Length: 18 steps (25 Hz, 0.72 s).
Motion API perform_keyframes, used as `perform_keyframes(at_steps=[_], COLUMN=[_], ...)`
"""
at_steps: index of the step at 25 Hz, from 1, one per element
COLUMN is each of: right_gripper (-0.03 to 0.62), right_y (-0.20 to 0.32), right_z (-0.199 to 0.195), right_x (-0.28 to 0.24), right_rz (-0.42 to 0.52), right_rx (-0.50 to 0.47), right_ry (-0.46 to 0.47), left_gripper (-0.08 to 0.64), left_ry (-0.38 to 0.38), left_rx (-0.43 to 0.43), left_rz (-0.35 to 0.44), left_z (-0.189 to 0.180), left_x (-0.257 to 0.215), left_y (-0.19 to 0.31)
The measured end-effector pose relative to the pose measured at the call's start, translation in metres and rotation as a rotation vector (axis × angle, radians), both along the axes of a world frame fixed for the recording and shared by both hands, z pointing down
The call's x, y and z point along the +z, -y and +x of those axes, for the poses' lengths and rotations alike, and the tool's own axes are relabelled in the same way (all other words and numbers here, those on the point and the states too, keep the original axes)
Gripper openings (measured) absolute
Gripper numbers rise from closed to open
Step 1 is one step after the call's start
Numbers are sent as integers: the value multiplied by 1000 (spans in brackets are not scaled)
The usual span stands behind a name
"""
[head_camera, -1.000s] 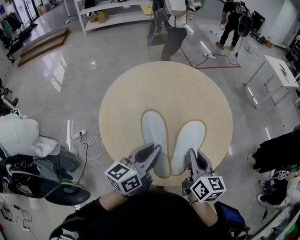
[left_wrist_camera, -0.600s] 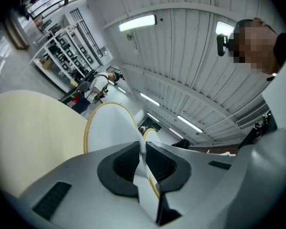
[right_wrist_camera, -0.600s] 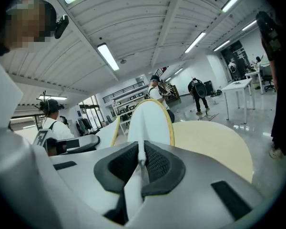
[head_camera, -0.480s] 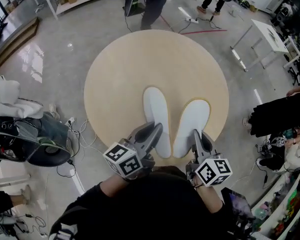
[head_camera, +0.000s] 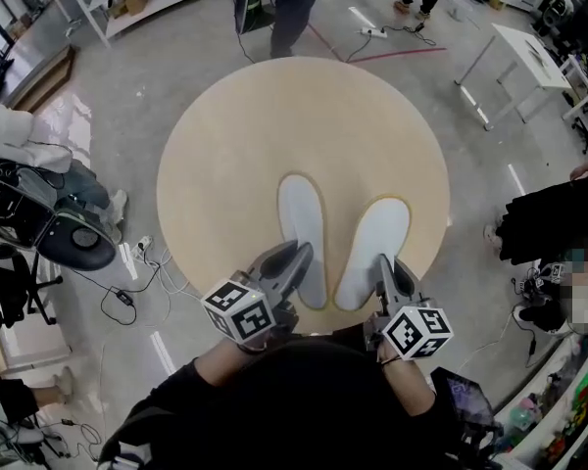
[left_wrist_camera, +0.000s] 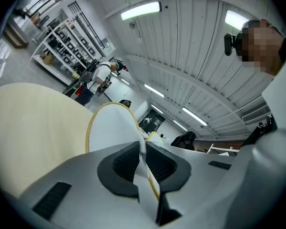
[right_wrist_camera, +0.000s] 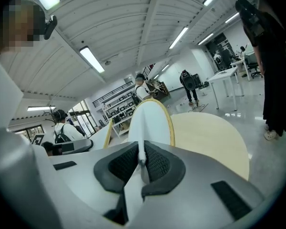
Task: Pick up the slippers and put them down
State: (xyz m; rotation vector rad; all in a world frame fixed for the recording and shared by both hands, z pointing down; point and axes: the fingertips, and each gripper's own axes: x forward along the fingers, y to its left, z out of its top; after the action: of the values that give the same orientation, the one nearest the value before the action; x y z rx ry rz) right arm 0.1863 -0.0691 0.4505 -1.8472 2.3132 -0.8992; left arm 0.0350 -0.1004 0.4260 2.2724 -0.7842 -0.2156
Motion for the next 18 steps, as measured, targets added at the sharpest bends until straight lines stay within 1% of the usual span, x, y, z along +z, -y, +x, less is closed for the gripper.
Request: perform_keyframes(at_steps=[4, 7, 12, 15, 18], right_gripper=[38, 38, 38, 38, 38], right_y=[19, 36, 71, 92, 112], right_z=[34, 65, 128, 167, 198], right_x=[18, 31, 50, 68, 88], right_rz=[-18, -43, -72, -100, -133], right_rx=[-34, -56, -70, -76, -94], right_ry=[20, 27, 22, 11, -4], left_gripper=[32, 34, 34, 32, 32], left_ry=[46, 75, 115, 128, 145], left_rx=[-30, -47, -59, -61, -67], left_rz=[-15, -41, -100, -123, -146], left_z=[30, 58, 115, 152, 181], left_x=[14, 26, 53, 71, 92], left_y=[17, 30, 55, 72, 89])
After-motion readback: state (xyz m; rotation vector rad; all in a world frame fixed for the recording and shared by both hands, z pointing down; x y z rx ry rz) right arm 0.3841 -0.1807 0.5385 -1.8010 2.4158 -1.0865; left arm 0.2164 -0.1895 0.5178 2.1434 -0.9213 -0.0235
